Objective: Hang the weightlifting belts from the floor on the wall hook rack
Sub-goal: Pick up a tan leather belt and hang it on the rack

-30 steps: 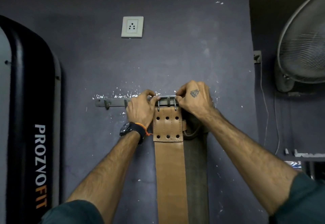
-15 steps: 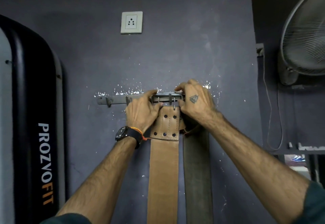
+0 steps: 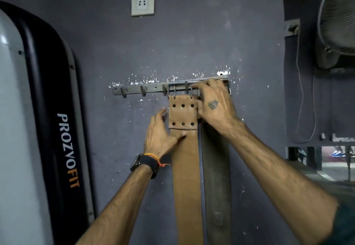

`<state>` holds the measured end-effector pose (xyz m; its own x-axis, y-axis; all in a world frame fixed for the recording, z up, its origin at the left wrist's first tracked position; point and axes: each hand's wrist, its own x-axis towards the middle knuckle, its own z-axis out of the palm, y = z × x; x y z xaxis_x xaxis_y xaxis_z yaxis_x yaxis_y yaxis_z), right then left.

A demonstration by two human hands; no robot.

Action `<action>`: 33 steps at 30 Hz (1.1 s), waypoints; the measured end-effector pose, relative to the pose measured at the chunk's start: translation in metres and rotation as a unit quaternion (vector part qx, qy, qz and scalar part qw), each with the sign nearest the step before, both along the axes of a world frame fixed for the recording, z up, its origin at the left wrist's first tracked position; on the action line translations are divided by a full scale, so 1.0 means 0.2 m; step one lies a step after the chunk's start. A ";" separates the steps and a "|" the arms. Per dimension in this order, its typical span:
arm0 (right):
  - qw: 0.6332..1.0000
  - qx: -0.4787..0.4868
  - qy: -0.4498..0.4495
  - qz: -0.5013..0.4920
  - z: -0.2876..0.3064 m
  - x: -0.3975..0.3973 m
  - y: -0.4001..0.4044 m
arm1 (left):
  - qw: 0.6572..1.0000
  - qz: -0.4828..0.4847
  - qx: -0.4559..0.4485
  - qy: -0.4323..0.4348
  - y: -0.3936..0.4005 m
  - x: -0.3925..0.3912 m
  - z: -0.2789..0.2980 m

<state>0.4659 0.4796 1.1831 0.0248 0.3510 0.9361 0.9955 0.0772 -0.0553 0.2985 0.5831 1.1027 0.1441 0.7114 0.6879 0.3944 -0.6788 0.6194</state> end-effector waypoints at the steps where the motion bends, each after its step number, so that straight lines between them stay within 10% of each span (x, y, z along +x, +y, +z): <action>1: 1.000 0.000 -0.011 -0.011 -0.04 0.00 -0.02 | 0.997 -0.041 -0.057 -0.043 0.00 0.02 -0.01; 6: 1.000 -0.001 0.005 0.002 -0.09 -0.01 -0.11 | 0.962 -0.158 -0.102 -0.197 0.06 0.09 0.07; 14: 0.985 -0.164 0.058 0.024 -0.13 -0.07 -0.13 | 0.995 0.020 -0.084 0.039 -0.06 0.02 0.15; 19: 0.982 -0.173 0.069 0.039 -0.31 -0.11 -0.25 | 0.995 0.042 -0.079 0.040 -0.33 -0.13 -0.02; 25: 0.954 -0.226 0.149 0.126 -1.11 -0.28 -0.71 | 0.982 -0.119 -0.144 0.011 -0.84 -0.33 -0.74; 33: 0.816 -0.488 0.301 0.075 -2.32 -0.60 -1.58 | 0.911 -0.204 -0.359 0.003 -1.59 -0.58 -2.15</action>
<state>0.3463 0.1638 0.7188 0.2651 0.9633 0.0429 0.7486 -0.1776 -0.6388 0.1833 0.2655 0.6732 0.4991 0.8641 0.0653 0.2055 -0.1913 0.9598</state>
